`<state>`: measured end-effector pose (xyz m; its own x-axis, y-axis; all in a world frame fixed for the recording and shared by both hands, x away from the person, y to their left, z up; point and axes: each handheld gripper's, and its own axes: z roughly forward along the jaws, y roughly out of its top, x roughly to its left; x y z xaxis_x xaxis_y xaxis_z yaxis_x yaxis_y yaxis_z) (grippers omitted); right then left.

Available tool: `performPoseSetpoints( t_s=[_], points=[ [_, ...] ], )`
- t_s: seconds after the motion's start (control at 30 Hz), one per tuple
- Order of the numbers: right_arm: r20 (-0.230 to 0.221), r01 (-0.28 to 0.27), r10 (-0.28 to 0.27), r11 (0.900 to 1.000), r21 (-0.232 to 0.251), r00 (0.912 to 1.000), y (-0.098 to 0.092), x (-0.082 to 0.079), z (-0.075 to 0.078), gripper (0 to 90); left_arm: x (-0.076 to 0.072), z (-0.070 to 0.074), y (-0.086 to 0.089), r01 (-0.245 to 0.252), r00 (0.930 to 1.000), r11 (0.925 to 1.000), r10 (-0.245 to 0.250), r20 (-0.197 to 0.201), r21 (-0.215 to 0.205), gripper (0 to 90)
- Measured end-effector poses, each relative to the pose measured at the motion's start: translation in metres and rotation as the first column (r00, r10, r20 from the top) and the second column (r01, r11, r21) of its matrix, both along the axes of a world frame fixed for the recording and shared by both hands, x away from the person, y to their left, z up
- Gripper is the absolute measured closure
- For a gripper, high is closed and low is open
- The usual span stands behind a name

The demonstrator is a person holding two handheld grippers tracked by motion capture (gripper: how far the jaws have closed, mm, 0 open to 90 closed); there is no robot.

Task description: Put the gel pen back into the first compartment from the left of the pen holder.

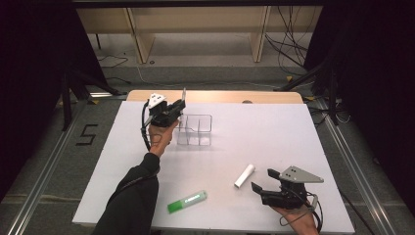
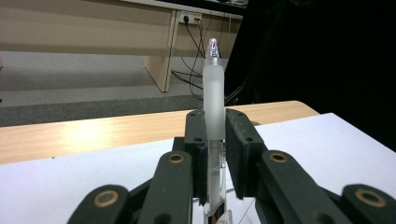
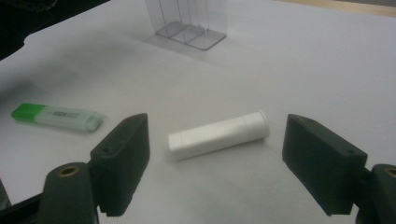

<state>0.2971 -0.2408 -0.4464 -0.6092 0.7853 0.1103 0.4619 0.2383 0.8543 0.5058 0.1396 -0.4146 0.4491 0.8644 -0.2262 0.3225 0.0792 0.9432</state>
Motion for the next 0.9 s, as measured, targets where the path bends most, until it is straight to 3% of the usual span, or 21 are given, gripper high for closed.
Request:
performPoseSetpoints(
  t_s=[0.4,0.6,0.7,0.8,0.9],
  points=[
    [0.003,-0.005,0.005,1.0,-0.003,1.0,0.001,0.0,0.0,24.2,-0.003,-0.003,0.003,0.001,1.0,0.9999,0.0,-0.007,0.015,79.2],
    [0.005,-0.008,0.008,1.0,-0.002,1.0,0.001,-0.001,0.001,24.3,-0.007,-0.001,0.005,0.008,0.9995,0.9993,-0.007,-0.03,0.038,78.9],
    [0.002,-0.01,0.01,1.0,-0.005,0.9999,0.001,0.0,0.0,24.5,-0.009,0.0,0.006,0.019,0.9991,0.9972,-0.016,-0.04,0.073,78.5],
    [0.0,-0.009,0.009,1.0,-0.006,1.0,0.002,0.0,0.0,24.5,-0.011,0.002,0.008,0.032,0.9978,0.9975,-0.028,-0.06,0.063,77.9],
    [-0.002,-0.007,0.007,1.0,-0.004,1.0,0.001,0.0,0.0,24.5,-0.013,0.004,0.008,0.036,0.9968,0.9955,-0.029,-0.074,0.087,76.3]
  ],
)
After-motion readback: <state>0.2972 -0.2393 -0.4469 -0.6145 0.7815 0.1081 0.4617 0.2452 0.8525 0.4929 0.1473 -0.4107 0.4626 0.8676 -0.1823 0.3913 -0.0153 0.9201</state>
